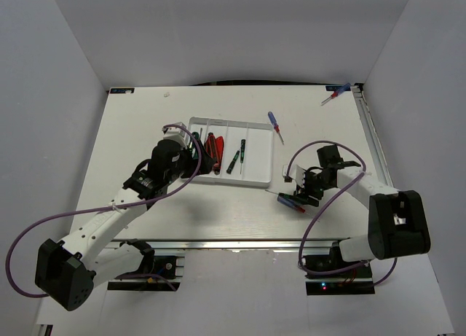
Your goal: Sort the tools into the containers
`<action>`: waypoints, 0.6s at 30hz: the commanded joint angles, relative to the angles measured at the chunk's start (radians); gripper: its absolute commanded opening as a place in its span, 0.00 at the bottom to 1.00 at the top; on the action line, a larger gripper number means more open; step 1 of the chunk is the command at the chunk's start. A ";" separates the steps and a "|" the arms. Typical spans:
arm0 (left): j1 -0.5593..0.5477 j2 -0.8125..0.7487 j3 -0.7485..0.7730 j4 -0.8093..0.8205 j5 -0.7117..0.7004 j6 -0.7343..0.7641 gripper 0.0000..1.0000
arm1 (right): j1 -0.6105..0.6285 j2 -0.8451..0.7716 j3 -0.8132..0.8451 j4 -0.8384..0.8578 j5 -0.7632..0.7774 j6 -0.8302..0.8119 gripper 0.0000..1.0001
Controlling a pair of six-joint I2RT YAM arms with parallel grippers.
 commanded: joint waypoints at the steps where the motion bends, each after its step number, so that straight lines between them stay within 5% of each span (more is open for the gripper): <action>1: 0.004 -0.018 -0.003 0.004 -0.013 0.000 0.98 | 0.003 0.011 0.053 0.037 0.005 0.041 0.66; 11: 0.004 -0.007 0.000 0.007 -0.008 -0.002 0.98 | 0.045 0.046 0.073 -0.003 -0.036 -0.025 0.60; 18: 0.004 -0.012 0.000 0.004 -0.010 -0.005 0.98 | 0.062 0.129 0.107 0.032 -0.004 0.006 0.40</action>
